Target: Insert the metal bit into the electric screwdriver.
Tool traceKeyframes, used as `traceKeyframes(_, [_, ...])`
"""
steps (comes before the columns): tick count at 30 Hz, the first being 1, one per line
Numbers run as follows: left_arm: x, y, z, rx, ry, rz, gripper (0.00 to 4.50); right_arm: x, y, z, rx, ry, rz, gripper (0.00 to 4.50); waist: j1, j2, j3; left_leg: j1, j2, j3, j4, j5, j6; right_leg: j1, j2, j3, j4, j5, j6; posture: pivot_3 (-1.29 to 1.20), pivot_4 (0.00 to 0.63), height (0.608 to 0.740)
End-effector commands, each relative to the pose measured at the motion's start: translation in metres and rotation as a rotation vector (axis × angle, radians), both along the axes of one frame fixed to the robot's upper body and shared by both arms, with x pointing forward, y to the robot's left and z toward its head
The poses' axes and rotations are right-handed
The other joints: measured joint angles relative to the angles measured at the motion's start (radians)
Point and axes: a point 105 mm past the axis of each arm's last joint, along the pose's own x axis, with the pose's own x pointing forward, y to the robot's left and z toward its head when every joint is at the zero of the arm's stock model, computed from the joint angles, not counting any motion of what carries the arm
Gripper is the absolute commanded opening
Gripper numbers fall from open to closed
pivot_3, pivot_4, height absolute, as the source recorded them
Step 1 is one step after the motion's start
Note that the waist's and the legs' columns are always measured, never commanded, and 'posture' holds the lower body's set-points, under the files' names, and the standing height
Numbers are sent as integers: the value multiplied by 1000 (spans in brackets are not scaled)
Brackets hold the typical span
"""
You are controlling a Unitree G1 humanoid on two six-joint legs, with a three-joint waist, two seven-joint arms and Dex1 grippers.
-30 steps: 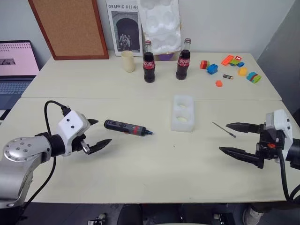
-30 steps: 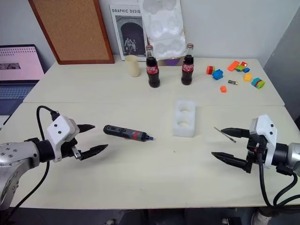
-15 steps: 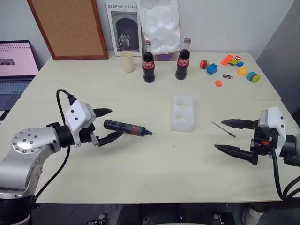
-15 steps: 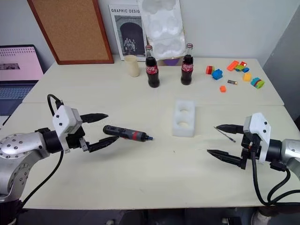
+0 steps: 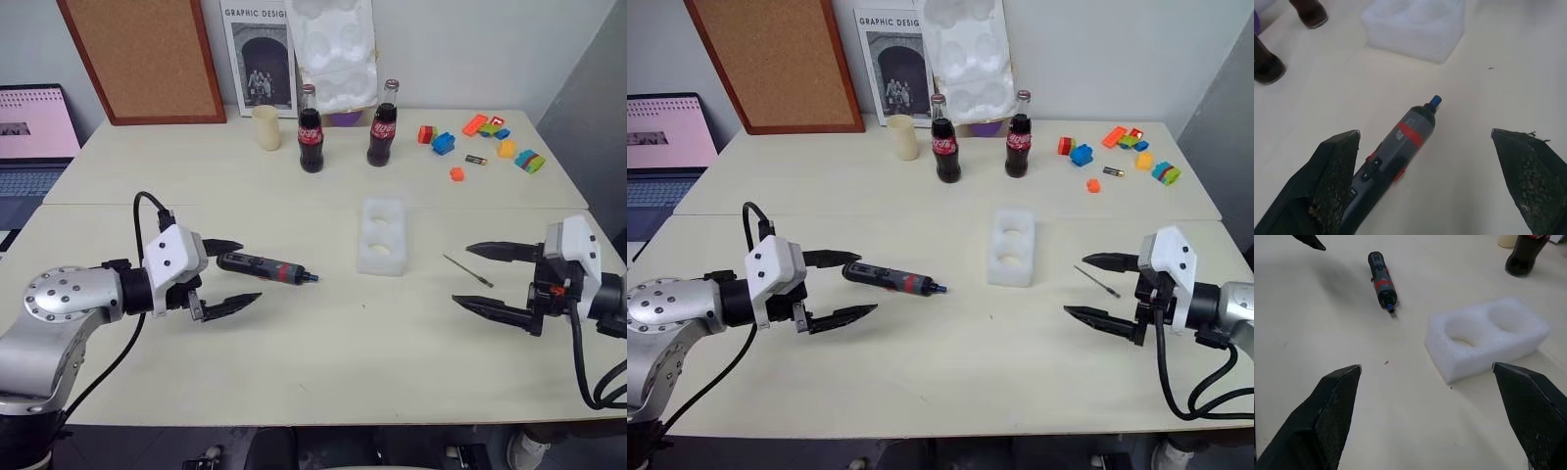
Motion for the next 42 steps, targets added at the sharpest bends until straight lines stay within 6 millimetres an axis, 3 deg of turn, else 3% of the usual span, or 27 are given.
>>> traceKeyframes(1, [-3,-1,2,63,-25,-42,4474,-3,11,13,-19,-75,32,4500,0,0,0,0,0,0,0,0,0,0,0,0,0,0,0,0,150,740])
traceKeyframes(4, [2,3,-4,133,-34,-46,4474,2,20,18,-32,-123,23,4500,-3,0,0,0,0,0,0,0,0,0,0,0,1,0,0,0,150,740])
traceKeyframes(7, [1,-11,5,71,-49,-82,4474,5,21,21,-51,-106,22,4500,-2,0,0,1,0,0,0,0,0,0,0,0,1,-1,2,0,150,740])
traceKeyframes(11, [0,-27,6,62,-64,-129,4474,18,37,21,-68,-106,45,4500,-1,0,0,0,0,0,1,0,0,0,0,0,0,-1,1,0,150,740])
traceKeyframes(19, [8,-51,4,37,-90,-205,4474,53,84,-12,-188,-35,146,4500,-3,1,1,-3,0,0,0,0,0,-4,0,0,1,3,-1,0,150,740])
traceKeyframes(26, [13,-64,6,23,-116,-243,4474,78,91,-42,-290,-13,136,4500,-1,1,1,-5,0,0,0,0,0,-6,0,-1,1,4,2,0,150,740])
traceKeyframes(31, [16,-71,6,15,-130,-257,4500,85,93,-54,-346,-28,136,3668,0,1,1,-7,0,0,0,0,0,-8,0,-1,2,4,2,0,150,740])
traceKeyframes(39, [20,-80,9,-6,-148,-290,4500,86,94,-62,-406,-69,151,1486,-1,1,1,-7,0,0,0,0,0,-8,0,-1,3,4,2,0,150,740])
traceKeyframes(42, [21,-84,11,-20,-150,-302,4500,87,90,-57,-407,-93,135,884,-1,1,1,-7,0,0,0,0,0,-8,0,-1,3,4,2,0,150,740])
